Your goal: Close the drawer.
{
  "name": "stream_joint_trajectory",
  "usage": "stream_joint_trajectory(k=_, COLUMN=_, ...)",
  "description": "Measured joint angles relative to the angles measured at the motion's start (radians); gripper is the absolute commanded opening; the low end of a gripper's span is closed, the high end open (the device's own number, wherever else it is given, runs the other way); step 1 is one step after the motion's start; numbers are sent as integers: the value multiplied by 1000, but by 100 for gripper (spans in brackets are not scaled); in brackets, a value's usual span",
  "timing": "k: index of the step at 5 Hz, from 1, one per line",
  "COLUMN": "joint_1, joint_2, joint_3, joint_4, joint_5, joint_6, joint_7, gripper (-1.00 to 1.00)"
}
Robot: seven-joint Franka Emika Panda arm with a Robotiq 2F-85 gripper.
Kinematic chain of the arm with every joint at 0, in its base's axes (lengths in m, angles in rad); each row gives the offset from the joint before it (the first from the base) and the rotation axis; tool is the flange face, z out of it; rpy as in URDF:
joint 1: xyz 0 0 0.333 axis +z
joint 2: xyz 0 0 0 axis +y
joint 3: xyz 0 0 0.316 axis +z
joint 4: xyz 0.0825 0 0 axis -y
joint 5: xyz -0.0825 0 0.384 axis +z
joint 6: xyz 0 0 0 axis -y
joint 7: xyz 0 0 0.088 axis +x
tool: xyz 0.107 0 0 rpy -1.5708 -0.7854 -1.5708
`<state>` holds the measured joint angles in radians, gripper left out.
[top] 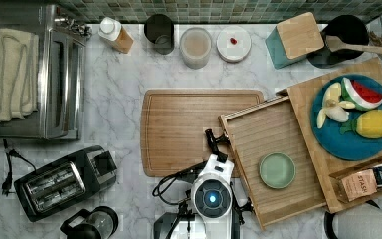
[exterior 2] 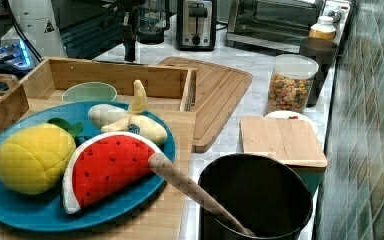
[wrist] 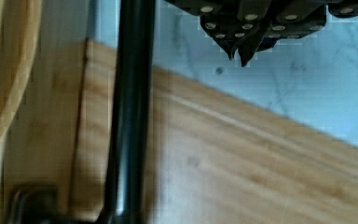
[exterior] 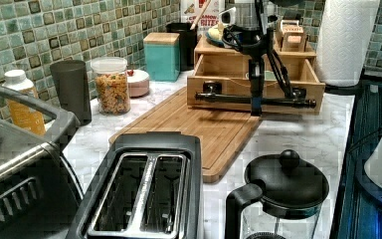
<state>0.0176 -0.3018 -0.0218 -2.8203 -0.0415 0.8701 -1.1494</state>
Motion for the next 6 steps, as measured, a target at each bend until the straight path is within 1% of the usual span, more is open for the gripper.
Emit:
stream_joint_trajectory(k=1, joint_1=0, joint_2=13, joint_3=-9, joint_4=20, joint_5=-3, joint_6=53, joint_7=-1, gripper=-100)
stream_joint_trajectory(k=2, joint_1=11, joint_2=68, joint_3=-49, joint_4=57, joint_5=-3, joint_6=54, joint_7=-129, gripper=-100)
stream_joint_trajectory(k=3, joint_1=6, joint_2=144, joint_3=-80, joint_4=70, joint_5=6, joint_6=47, joint_7=-254, gripper=-100)
stream_joint_trajectory(k=4, joint_1=4, joint_2=194, joint_3=-92, joint_4=68, joint_5=7, joint_6=-11, joint_7=-254, gripper=-100)
stream_joint_trajectory(k=5, joint_1=3, joint_2=210, joint_3=-110, joint_4=49, joint_5=5, joint_6=-17, joint_7=-254, gripper=-100)
stream_joint_trajectory(k=6, joint_1=-1, joint_2=204, joint_3=-114, joint_4=45, joint_5=-51, joint_6=-20, joint_7=-255, gripper=-100)
